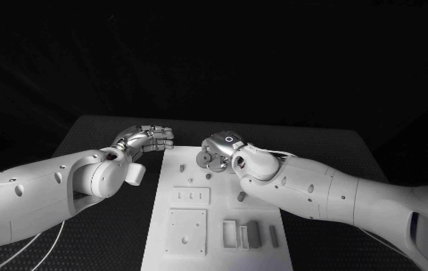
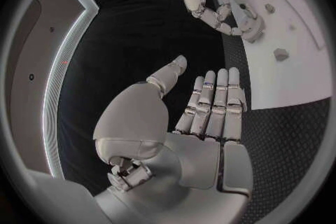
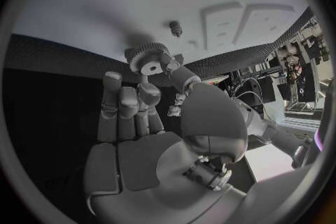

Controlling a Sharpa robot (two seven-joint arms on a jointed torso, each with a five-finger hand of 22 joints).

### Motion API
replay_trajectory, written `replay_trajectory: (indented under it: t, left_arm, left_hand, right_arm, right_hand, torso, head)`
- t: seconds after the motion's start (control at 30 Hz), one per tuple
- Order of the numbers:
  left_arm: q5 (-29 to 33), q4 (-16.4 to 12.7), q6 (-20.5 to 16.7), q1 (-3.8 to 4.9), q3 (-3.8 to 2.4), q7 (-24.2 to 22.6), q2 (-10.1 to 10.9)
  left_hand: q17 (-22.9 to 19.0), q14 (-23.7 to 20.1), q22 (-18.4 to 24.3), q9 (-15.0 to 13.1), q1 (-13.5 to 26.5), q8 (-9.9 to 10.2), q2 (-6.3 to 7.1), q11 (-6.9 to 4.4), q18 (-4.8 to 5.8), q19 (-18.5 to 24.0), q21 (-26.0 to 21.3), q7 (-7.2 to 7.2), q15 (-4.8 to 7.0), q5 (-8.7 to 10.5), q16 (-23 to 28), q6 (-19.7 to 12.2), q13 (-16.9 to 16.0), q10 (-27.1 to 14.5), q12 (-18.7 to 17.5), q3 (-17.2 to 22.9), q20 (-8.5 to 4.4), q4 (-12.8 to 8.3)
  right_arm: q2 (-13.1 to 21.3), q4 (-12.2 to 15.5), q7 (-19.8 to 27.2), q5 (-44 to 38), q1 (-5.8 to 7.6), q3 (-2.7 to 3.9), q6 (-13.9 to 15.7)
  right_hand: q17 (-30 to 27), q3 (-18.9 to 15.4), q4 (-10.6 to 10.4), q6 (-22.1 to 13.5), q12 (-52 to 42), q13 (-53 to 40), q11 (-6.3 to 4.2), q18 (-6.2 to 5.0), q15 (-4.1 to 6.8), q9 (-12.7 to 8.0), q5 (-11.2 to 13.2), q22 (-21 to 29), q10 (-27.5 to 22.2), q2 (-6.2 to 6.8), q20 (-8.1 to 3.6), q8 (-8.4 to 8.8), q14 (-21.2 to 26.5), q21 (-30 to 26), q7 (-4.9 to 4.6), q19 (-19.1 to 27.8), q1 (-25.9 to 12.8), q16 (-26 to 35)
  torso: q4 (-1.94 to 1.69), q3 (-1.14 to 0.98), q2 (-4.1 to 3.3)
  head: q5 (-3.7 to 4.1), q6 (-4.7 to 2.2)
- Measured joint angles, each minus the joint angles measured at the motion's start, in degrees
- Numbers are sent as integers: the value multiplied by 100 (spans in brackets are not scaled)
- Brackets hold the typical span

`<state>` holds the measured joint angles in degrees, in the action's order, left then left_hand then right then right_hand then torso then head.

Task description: Assemble the parts on the task board

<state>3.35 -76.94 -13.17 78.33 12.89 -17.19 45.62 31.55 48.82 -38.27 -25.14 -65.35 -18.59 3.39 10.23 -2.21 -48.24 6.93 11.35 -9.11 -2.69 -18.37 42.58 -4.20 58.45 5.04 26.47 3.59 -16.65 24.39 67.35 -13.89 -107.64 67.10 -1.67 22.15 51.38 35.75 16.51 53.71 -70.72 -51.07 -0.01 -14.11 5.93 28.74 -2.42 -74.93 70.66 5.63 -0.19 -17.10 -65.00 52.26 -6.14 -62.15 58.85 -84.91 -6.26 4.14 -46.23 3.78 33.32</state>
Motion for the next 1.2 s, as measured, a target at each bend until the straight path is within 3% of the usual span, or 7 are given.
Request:
replay_trajectory:
  t: [0.63,0.9,1.2]
  left_arm:
    - [0,-1,0,0,0,0,-12]
    - [0,-1,1,0,0,-1,-12]
    - [0,-3,2,0,0,-2,-17]
  left_hand:
    - [4,0,-1,-1,0,0,0,0,7,0,0,0,0,0,0,0,0,0,0,0,0,0]
    - [4,0,-1,-1,0,0,0,0,12,0,0,0,0,0,0,0,0,0,0,0,0,0]
    - [3,0,-1,-1,0,0,0,0,20,0,0,0,0,0,0,0,0,0,-22,0,0,0]
  right_arm:
    - [-99,-84,22,4,-4,-45,-24]
    - [-158,-135,29,37,-5,-47,-54]
    - [-167,-155,40,97,-11,-58,-99]
  right_hand:
    - [-6,-2,1,-3,0,-1,0,31,-1,44,-24,1,0,36,1,38,0,0,-5,1,21,0]
    - [-12,41,-75,-122,37,7,23,-33,-3,80,-26,1,19,254,1,147,-1,-25,-118,1,-29,27]
    - [-20,118,-183,-303,84,36,84,-46,-49,-8,-27,2,-43,407,3,257,40,-48,-155,3,-20,76]
  torso:
    - [9,-2,-1]
    - [6,-1,-1]
    - [5,1,3]
  head:
    - [-28,37]
    - [-31,49]
    - [-41,53]
